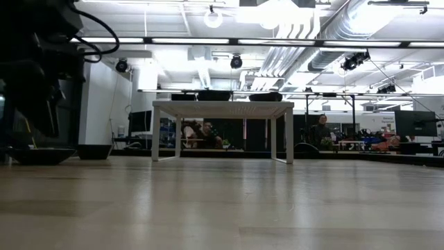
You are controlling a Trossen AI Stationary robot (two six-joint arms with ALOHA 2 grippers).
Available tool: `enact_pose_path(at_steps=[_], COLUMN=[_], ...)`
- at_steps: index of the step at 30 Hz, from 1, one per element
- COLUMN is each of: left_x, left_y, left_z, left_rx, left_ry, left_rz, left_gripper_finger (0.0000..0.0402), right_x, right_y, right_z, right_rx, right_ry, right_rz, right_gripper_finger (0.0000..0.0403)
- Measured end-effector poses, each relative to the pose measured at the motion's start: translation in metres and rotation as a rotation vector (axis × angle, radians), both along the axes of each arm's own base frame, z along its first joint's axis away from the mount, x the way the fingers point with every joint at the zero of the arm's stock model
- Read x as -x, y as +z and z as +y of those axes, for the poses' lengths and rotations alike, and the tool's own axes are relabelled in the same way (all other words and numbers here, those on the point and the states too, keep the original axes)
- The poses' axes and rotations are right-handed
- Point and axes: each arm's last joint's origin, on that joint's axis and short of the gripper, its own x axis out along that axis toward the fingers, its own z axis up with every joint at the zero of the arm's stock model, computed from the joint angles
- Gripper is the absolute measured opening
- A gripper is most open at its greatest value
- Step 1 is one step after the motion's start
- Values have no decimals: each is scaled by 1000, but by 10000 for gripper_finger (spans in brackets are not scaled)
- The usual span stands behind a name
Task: Pick & Place Mini shaped plates
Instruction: Stack the leaf shaped plate on top of the other leaf shaped plates on the shelf
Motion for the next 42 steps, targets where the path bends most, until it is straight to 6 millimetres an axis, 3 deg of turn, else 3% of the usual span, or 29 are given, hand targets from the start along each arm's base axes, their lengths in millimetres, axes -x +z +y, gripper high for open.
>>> enact_pose_path(at_steps=[25, 42], left_x=[-13, -18], left_y=[-34, -27], left_z=[-36, -37], left_rx=[-192, -245], left_ry=[-59, -124], left_rz=[240, 246], left_gripper_finger=[177, 177], right_x=[0, 1], right_y=[0, -1], right_z=[0, -1], right_rx=[6, 11], right_ry=[1, 2], right_rz=[2, 12], right_gripper_finger=[83, 83])
